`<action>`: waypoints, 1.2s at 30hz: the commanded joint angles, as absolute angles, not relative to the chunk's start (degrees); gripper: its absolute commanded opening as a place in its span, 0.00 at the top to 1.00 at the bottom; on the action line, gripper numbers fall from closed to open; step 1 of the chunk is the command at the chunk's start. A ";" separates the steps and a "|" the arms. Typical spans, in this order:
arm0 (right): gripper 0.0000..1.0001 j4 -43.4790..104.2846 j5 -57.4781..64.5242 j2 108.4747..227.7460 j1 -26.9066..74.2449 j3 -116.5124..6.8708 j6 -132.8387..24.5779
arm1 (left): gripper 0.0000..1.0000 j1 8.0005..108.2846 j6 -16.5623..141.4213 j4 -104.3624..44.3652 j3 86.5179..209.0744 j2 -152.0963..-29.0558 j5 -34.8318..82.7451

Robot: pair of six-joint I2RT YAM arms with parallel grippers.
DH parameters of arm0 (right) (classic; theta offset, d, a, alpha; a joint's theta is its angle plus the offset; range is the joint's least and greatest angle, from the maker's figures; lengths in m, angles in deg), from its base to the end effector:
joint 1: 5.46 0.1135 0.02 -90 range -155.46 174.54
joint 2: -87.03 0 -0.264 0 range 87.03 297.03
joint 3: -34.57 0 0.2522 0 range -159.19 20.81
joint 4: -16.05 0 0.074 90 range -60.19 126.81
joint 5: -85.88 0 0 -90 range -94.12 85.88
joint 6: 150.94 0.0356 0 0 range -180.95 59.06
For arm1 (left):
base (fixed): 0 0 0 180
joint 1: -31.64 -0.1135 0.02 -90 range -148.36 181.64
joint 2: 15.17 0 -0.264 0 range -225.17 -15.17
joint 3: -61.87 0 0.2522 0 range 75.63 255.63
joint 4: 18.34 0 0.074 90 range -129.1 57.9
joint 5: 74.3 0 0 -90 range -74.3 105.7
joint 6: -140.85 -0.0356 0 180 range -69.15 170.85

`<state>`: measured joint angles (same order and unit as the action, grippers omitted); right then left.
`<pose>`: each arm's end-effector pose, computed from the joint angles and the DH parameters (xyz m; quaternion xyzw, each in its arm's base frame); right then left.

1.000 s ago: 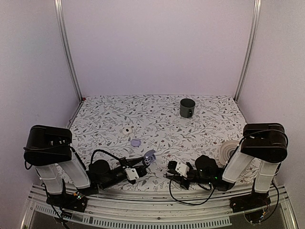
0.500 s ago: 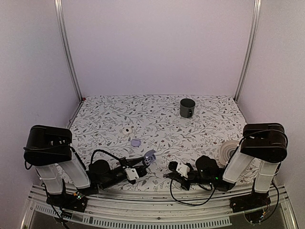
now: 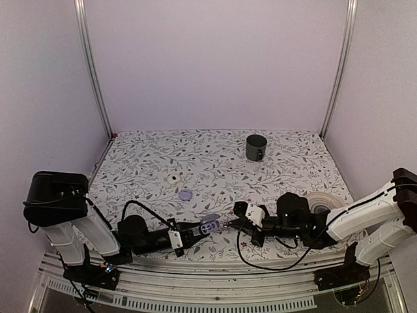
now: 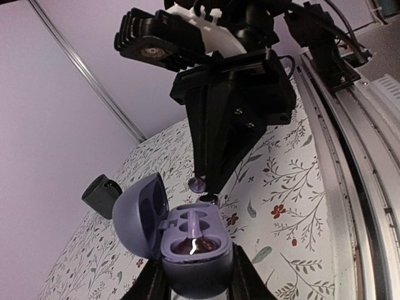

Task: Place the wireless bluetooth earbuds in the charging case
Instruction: Pick up the right earbud from the center of the board, then insert the right earbud into the right side groove of the charging case.

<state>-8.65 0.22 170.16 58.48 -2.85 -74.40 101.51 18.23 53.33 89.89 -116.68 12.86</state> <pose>0.1148 0.2408 0.1558 -0.5317 0.6293 0.2695 0.4986 0.0890 -0.2377 0.1269 0.5491 0.4629 -0.2053 0.6648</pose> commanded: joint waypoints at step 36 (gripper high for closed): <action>0.99 45.69 -0.25 157.17 60.99 -23.71 -81.54 | 1.00 92.34 35.35 28.44 102.08 -111.67 39.91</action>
<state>44.18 -0.83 158.08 60.43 -22.78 -82.70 93.20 34.42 29.48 100.45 -111.40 38.42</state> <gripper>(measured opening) 0.018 0.275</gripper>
